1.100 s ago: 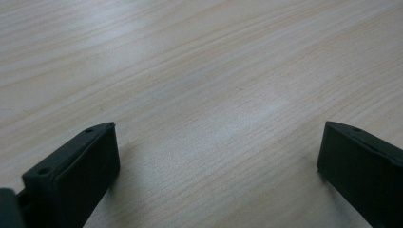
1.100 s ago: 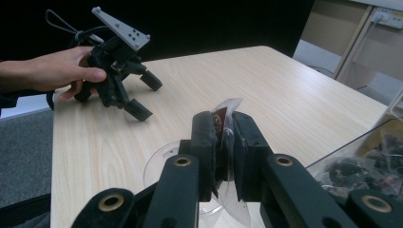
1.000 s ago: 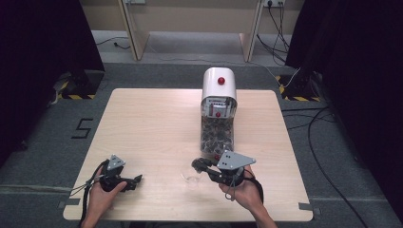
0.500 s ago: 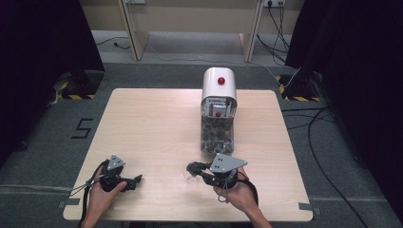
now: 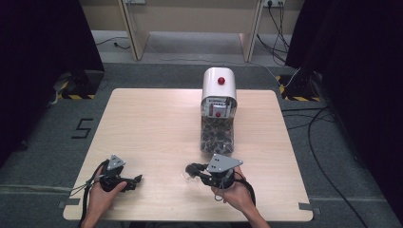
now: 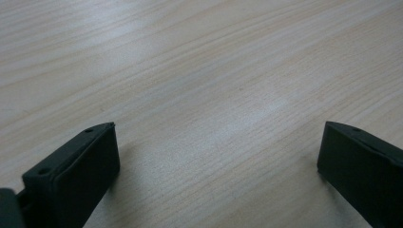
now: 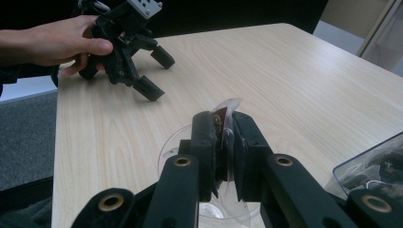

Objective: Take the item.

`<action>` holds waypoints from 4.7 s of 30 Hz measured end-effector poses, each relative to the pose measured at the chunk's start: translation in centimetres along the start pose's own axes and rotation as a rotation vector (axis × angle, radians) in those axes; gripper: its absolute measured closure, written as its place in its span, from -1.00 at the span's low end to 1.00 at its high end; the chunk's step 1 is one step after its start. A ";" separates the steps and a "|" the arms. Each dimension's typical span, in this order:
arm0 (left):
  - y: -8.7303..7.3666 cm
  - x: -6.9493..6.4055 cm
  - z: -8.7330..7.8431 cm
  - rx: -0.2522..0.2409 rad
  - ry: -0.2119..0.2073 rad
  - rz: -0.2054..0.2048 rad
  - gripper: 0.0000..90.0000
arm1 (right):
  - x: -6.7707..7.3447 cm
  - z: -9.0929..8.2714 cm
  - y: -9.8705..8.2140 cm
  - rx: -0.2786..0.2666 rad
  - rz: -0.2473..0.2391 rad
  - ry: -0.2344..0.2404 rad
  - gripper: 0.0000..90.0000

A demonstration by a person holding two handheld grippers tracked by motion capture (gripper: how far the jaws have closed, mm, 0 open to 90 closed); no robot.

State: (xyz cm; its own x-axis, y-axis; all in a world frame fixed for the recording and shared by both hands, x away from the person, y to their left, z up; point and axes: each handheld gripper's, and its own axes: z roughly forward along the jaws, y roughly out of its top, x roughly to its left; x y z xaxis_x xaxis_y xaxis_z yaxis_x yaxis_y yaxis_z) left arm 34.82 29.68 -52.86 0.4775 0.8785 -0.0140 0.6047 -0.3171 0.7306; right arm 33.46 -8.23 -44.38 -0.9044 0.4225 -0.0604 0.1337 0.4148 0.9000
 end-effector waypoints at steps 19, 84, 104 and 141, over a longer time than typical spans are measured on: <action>0.0 0.0 0.0 0.000 0.000 0.000 -1.00 | 0.2 0.4 -0.4 0.023 -0.001 0.007 0.80; 0.0 0.0 0.0 0.000 0.000 0.000 -1.00 | -3.1 -3.4 -0.2 -0.031 0.113 -0.117 0.05; 0.0 0.0 0.0 0.000 0.000 0.000 -1.00 | -6.3 -5.8 -2.1 -0.011 0.201 -0.248 -0.11; 0.0 0.0 0.0 0.000 -0.001 0.000 -1.00 | -7.8 -9.3 -6.7 0.055 0.332 -0.403 -0.60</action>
State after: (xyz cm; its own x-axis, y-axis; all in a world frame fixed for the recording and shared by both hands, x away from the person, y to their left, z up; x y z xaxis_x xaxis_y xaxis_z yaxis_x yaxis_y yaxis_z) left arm 34.82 29.68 -52.86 0.4778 0.8783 -0.0144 0.6047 -0.3169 0.7307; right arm 35.90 -21.81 -45.94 -0.5832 0.8106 0.0532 0.4178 0.2431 0.8754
